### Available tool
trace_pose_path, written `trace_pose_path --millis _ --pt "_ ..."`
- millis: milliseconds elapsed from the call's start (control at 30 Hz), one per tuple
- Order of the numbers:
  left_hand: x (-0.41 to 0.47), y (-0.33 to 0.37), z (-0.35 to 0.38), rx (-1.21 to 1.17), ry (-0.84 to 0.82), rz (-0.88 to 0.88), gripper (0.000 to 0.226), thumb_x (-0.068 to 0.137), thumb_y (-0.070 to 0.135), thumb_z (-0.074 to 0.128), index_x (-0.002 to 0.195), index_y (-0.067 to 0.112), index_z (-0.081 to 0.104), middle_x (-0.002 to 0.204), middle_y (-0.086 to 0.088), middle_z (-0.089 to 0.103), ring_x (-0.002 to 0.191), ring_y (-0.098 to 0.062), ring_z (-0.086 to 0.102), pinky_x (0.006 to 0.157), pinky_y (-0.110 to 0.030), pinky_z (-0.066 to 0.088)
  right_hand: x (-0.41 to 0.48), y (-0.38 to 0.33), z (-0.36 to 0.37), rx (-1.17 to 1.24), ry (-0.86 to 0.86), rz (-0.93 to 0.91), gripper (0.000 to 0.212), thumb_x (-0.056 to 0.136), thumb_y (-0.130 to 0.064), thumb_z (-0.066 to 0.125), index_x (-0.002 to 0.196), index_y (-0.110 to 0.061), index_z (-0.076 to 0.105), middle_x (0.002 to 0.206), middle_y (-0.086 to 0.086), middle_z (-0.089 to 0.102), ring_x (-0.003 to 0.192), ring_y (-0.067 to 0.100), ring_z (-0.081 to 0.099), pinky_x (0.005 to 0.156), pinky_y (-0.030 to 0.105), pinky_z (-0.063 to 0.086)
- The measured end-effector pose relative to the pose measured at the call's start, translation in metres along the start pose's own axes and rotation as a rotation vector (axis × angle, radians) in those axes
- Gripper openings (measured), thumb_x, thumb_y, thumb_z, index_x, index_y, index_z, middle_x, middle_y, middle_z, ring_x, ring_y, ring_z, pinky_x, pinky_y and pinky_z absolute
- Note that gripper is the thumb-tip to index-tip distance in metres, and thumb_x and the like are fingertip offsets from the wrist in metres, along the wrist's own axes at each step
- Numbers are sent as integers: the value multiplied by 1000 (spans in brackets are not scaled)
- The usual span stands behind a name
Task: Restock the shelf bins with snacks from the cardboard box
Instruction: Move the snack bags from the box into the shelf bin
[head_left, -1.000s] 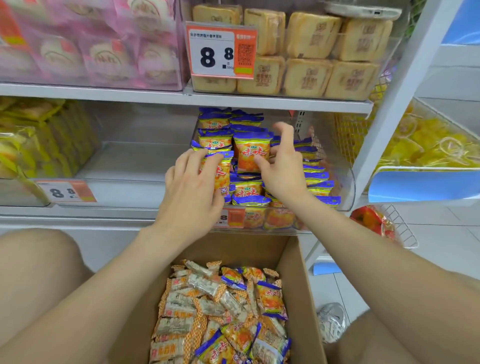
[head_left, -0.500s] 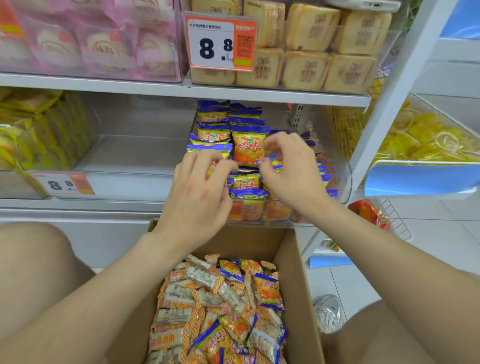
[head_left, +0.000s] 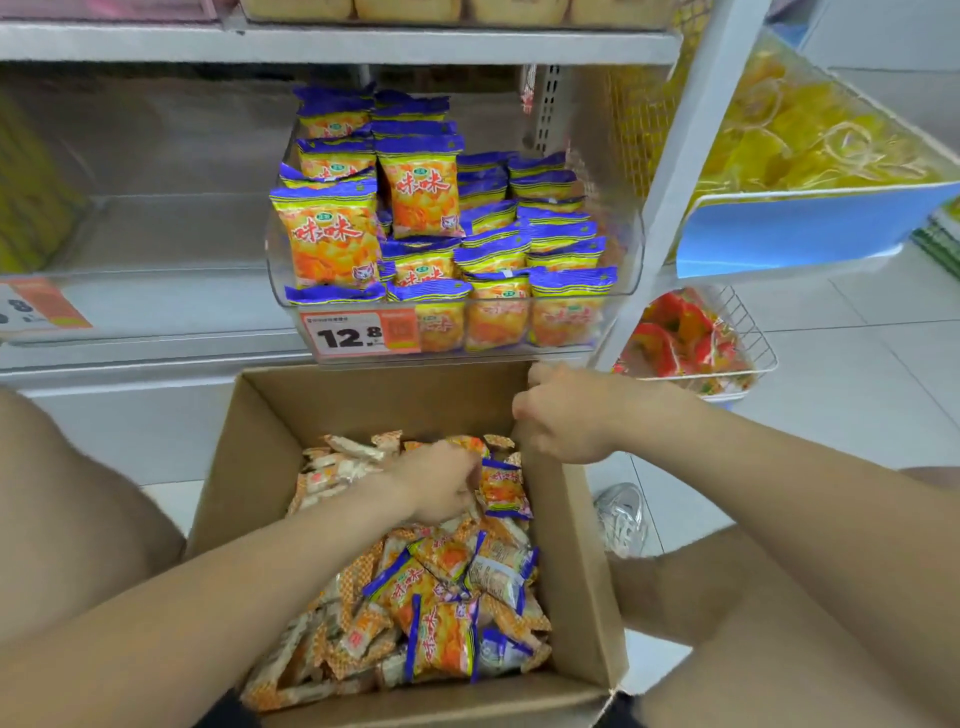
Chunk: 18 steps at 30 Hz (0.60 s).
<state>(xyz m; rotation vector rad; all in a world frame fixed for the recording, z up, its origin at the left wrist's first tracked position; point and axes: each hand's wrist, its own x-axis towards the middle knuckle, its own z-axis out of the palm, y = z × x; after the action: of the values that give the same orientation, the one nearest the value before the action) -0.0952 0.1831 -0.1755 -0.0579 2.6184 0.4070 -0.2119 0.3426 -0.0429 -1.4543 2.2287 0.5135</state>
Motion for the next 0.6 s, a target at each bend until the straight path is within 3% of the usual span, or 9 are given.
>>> trace_pose_path --millis 67,167,233,300,367,467,533,600 --pt "21 3 25 -120 -80 -52 49 99 27 64 145 16 50 143 -15 54 124 -32 59 96 -41 54 3 4 4 4 -2 5 32 100 -35 53 128 -20 59 119 9 45 105 34 58 90 50 55" --pt "44 16 52 -434 -95 -196 80 103 37 62 166 21 15 171 -21 13 153 -42 30 117 -45 38 7 8 5 36 -15 -4 34 100 -35 52 131 -22 58 119 8 47 105 34 59 90 50 55" --pt "56 27 64 -602 18 -259 84 102 35 66 167 24 14 173 -19 7 157 -39 21 119 -42 34 8 9 5 63 -32 -9 34 101 -35 51 133 -23 57 121 8 48 105 33 59 91 49 55" --pt "62 32 71 -621 116 -299 90 94 28 77 165 20 22 169 -18 17 154 -38 28 119 -39 35 9 10 6 61 -51 -18 34 101 -32 51 133 -23 57 121 7 49 106 32 61 90 48 56" --pt "64 31 74 -606 144 -300 93 81 20 88 159 19 36 154 -15 36 140 -36 46 106 -35 46 10 8 6 41 -55 -22 34 101 -30 52 134 -22 57 123 7 50 105 32 62 88 46 56" --pt "60 21 66 -660 158 -263 77 66 14 90 134 27 57 121 -15 58 108 -34 64 70 -31 50 11 5 4 22 -60 -19 35 101 -30 52 134 -22 57 126 9 53 105 34 63 87 46 56" --pt "50 14 52 -705 218 -246 68 65 13 89 120 31 52 104 -9 58 82 -24 63 52 -25 41 10 5 2 20 -51 4 33 100 -27 53 132 -21 57 125 10 56 104 34 64 86 47 58" --pt "33 10 32 -767 235 -235 67 69 9 88 117 31 47 106 -8 58 69 -19 58 49 -27 42 7 6 -5 30 -22 37 24 99 -23 54 121 -15 58 116 10 60 99 33 65 77 42 58"
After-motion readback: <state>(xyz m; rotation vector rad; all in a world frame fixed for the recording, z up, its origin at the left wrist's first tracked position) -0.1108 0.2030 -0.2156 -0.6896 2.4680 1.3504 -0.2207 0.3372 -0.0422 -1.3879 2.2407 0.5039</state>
